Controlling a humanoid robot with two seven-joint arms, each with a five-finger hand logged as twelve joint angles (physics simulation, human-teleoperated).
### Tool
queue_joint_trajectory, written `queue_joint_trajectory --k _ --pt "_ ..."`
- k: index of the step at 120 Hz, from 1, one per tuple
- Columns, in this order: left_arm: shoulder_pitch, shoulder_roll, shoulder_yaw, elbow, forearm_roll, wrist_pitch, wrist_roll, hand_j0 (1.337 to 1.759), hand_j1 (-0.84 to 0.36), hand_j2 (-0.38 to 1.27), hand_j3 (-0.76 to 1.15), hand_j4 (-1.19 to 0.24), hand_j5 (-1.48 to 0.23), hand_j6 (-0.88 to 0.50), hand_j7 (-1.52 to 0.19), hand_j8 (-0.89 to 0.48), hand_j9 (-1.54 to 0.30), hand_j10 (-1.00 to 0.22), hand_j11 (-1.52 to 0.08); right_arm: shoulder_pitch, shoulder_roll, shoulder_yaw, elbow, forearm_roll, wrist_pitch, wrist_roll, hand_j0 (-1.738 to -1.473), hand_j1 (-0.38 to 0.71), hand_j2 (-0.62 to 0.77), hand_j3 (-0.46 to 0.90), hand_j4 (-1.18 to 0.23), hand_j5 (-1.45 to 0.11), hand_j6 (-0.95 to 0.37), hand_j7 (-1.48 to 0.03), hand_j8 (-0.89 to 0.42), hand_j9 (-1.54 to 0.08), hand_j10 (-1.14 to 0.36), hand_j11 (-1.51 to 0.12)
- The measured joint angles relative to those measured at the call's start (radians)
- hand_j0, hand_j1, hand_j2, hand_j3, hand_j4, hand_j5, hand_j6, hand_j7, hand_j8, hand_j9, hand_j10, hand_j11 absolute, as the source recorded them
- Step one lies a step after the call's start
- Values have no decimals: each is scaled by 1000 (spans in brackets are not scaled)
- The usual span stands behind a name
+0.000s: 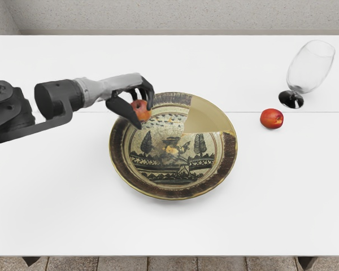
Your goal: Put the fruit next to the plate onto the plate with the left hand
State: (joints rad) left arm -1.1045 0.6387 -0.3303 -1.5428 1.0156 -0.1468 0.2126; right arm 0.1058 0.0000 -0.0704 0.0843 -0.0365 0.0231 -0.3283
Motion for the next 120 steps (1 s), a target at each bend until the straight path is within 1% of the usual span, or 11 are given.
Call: queue_joint_trajectory --k 17,24,29,42,50,52,65,90,104,110,120 --pt "-15 -131 6 89 0 -17 29 1652 -309 438 0 -780 -1239 -418 -1176 -343 -1143 -570 -1123 0 0 0 0 -1 0 0 -1658 -349 0 0 -1 0 -1 0 -1 0 0 0" --pt "-13 -146 8 126 -1 -23 35 1652 -319 463 0 -776 -1249 -412 -1181 -342 -1141 -571 -1122 0 0 0 0 -1 0 0 -1658 -349 0 0 -1 0 -1 0 -1 0 0 0" --pt "-13 -154 9 147 2 -25 38 1653 -267 332 0 -780 -1242 -422 -1172 -365 -1133 -588 -1117 0 0 0 0 -1 0 0 -1658 -349 0 0 -1 0 -1 0 -1 0 0 0" --pt "-7 -198 10 177 5 -23 55 1653 -295 405 0 -773 -1199 -450 -1126 -371 -1105 -588 -1100 0 0 0 0 -4 0 0 -1658 -349 0 0 -1 0 -1 0 -1 0 0 0" --pt "-1 -235 4 184 6 16 67 1654 -240 329 0 -674 -1019 -442 -962 -378 -945 -632 -944 0 0 1 0 -6 0 0 -1658 -349 0 0 -1 0 -1 0 -1 0 0 0" --pt "0 -246 3 185 6 33 69 1654 -201 264 0 -638 -965 -425 -912 -367 -895 -602 -893 0 0 1 0 -6 0 0 -1658 -349 0 0 -1 0 -1 0 -1 0 0 0" --pt "0 -251 0 189 2 99 75 1656 -84 184 0 -467 -687 -342 -656 -308 -646 -446 -645 0 0 1 0 -7 0 0 -1658 -349 0 0 -1 0 -1 0 -1 0 0 0" --pt "0 -237 -5 177 -12 131 85 1657 42 93 0 -296 -412 -251 -401 -238 -397 -288 -397 0 0 1 0 -8 0 0 -1658 -349 0 0 -1 0 -1 0 -1 0 0 0" --pt "35 -132 -63 75 -287 97 87 1658 159 56 0 -182 -252 -157 -245 -150 -243 -178 -243 0 0 1 1 -8 0 0 -1658 -349 0 0 -1 0 -1 0 -1 0 0 0" --pt "43 -50 -103 48 -444 -1 98 1658 194 45 0 -148 -204 -128 -199 -123 -197 -144 -197 0 0 1 1 -7 0 0 -1658 -349 0 0 -1 0 -1 0 -1 0 0 0" --pt "61 80 -144 22 -706 -221 144 1658 237 32 0 -106 -146 -93 -142 -90 -141 -104 -141 0 0 2 1 -7 2 0 -1658 -349 0 0 -1 0 -1 0 -1 0 0 0"
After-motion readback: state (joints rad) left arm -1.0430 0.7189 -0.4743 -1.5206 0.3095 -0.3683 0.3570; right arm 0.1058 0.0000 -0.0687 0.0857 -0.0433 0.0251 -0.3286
